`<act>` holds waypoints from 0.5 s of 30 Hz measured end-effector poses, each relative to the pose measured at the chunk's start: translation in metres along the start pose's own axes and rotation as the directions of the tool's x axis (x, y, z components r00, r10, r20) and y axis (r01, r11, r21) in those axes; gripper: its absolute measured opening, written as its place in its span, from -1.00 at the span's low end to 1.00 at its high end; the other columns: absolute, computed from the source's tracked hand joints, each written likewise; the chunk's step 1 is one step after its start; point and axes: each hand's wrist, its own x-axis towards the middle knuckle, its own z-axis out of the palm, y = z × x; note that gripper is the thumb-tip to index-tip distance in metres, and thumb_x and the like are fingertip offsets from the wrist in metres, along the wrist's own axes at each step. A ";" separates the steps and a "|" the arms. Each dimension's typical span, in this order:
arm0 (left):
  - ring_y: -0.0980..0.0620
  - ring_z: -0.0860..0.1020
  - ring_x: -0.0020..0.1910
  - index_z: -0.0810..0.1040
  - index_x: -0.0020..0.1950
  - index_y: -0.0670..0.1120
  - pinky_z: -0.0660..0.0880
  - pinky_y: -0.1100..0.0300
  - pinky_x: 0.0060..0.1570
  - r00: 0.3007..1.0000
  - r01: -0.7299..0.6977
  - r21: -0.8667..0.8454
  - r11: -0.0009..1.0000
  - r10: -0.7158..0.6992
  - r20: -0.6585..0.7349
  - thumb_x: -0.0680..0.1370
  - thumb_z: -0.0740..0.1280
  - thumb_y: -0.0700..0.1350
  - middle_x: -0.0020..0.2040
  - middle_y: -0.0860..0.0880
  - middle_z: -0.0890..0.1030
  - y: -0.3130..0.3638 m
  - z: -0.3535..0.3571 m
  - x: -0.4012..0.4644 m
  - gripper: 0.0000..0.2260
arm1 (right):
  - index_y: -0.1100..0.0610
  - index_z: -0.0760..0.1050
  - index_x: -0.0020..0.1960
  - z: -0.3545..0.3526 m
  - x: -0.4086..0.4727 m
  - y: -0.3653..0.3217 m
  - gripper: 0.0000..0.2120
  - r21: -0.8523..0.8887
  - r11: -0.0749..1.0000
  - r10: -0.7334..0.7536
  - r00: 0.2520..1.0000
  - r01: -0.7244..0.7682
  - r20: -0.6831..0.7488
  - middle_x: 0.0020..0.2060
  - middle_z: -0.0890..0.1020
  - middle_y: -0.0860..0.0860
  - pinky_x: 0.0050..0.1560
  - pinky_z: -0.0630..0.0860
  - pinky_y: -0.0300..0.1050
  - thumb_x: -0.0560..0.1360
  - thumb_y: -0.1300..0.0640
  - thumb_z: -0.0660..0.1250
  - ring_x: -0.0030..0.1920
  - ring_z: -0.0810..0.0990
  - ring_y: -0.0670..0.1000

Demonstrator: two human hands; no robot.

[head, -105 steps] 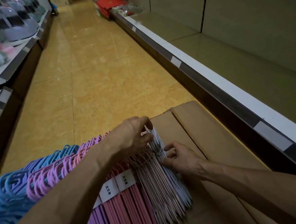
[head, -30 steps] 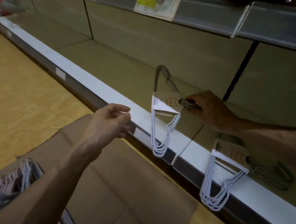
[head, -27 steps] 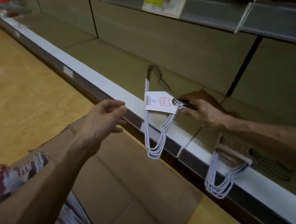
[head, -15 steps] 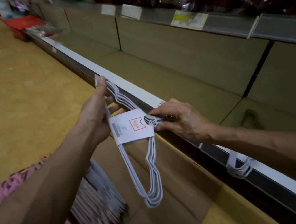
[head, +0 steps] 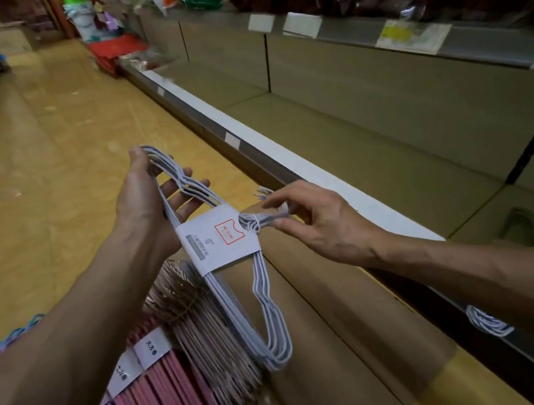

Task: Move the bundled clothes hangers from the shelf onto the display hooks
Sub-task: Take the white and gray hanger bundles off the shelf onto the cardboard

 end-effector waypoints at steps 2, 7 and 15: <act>-0.14 0.71 -0.07 0.40 0.42 -0.07 0.64 -0.02 -0.07 0.998 -0.041 -0.046 0.998 0.038 -0.047 0.62 0.10 0.29 0.07 -0.12 0.63 0.003 -0.004 0.004 -0.45 | -0.02 0.56 0.16 -0.001 -0.001 -0.003 -0.85 0.114 0.982 0.156 0.987 -0.151 -0.037 0.00 0.58 -0.12 -0.08 0.42 -0.38 0.60 0.04 0.32 -0.04 0.53 -0.18; -0.16 0.72 -0.10 0.42 0.37 -0.10 0.62 -0.09 0.05 0.995 -0.070 -0.222 0.973 0.051 -0.091 0.63 0.06 0.28 0.07 -0.12 0.63 0.001 -0.008 0.014 -0.46 | 0.14 0.58 0.15 0.002 -0.003 -0.005 -0.78 0.519 0.626 0.477 0.813 -0.582 0.336 -0.05 0.66 0.01 -0.18 0.50 -0.18 0.63 0.03 0.28 -0.14 0.57 -0.03; -0.15 0.72 -0.08 0.51 0.17 -0.18 0.64 -0.08 -0.01 0.995 -0.038 -0.300 0.953 0.010 -0.096 0.64 0.04 0.27 0.00 -0.12 0.65 -0.010 0.002 0.019 -0.46 | 0.21 0.58 0.18 0.000 0.004 -0.012 -0.63 0.689 0.203 0.196 0.719 -0.695 0.667 -0.03 0.68 0.12 -0.03 0.44 -0.13 0.60 -0.05 0.23 -0.11 0.55 -0.02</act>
